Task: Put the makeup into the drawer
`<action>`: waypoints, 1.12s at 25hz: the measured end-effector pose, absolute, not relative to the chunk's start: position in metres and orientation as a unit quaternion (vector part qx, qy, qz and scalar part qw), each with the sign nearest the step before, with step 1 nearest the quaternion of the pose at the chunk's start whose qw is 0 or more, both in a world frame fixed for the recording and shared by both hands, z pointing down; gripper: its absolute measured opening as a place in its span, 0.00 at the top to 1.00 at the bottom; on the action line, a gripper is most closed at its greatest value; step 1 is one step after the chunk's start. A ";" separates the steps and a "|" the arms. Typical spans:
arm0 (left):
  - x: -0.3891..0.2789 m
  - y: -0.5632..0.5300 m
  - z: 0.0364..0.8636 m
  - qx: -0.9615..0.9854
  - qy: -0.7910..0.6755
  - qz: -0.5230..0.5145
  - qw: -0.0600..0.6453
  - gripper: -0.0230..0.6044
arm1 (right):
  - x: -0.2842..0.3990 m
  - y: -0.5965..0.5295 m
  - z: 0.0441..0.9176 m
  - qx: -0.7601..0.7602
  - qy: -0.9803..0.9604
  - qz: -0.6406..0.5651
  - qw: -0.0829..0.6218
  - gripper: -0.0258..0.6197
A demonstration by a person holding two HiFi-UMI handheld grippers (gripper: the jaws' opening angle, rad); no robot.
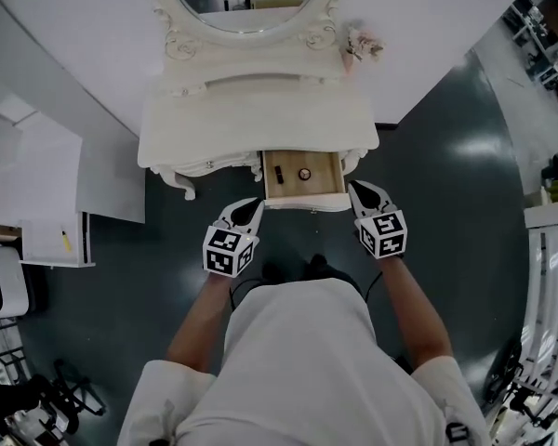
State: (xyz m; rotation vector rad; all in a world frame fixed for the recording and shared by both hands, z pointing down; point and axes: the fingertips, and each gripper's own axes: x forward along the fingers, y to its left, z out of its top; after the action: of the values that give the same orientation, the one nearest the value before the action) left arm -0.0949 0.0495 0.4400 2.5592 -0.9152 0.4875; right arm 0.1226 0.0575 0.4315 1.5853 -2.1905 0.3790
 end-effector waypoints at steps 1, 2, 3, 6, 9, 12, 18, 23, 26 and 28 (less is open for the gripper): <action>-0.092 0.051 0.433 0.912 -0.325 0.169 0.185 0.94 | 0.125 0.062 0.423 0.568 -0.788 0.128 0.200 0.91; -0.088 0.053 0.425 0.913 -0.326 0.164 0.181 0.94 | 0.128 0.066 0.414 0.568 -0.791 0.120 0.196 0.91; -0.086 0.055 0.417 0.914 -0.328 0.159 0.178 0.94 | 0.131 0.070 0.406 0.567 -0.793 0.114 0.193 0.91; -0.078 0.061 0.391 0.916 -0.333 0.144 0.168 0.94 | 0.142 0.080 0.382 0.567 -0.797 0.104 0.179 0.91; -0.070 0.070 0.367 0.919 -0.336 0.133 0.158 0.94 | 0.157 0.091 0.358 0.570 -0.799 0.103 0.158 0.91; -0.064 0.080 0.348 0.921 -0.340 0.126 0.144 0.94 | 0.173 0.106 0.342 0.571 -0.802 0.096 0.147 0.91; -0.058 0.093 0.335 0.918 -0.355 0.120 0.127 0.94 | 0.204 0.128 0.321 0.583 -0.799 0.078 0.125 0.91; -0.058 0.102 0.327 0.913 -0.374 0.111 0.123 0.94 | 0.215 0.134 0.302 0.583 -0.802 0.057 0.114 0.92; -0.060 0.105 0.325 0.911 -0.380 0.107 0.123 0.94 | 0.217 0.133 0.298 0.584 -0.803 0.054 0.109 0.92; -0.061 0.106 0.324 0.909 -0.384 0.106 0.123 0.94 | 0.217 0.132 0.297 0.584 -0.803 0.054 0.107 0.92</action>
State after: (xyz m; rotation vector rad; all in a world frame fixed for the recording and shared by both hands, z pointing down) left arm -0.0612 0.1064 0.3245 2.6529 -1.1196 0.3091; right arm 0.2174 0.1322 0.2970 1.7180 -2.3644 0.1584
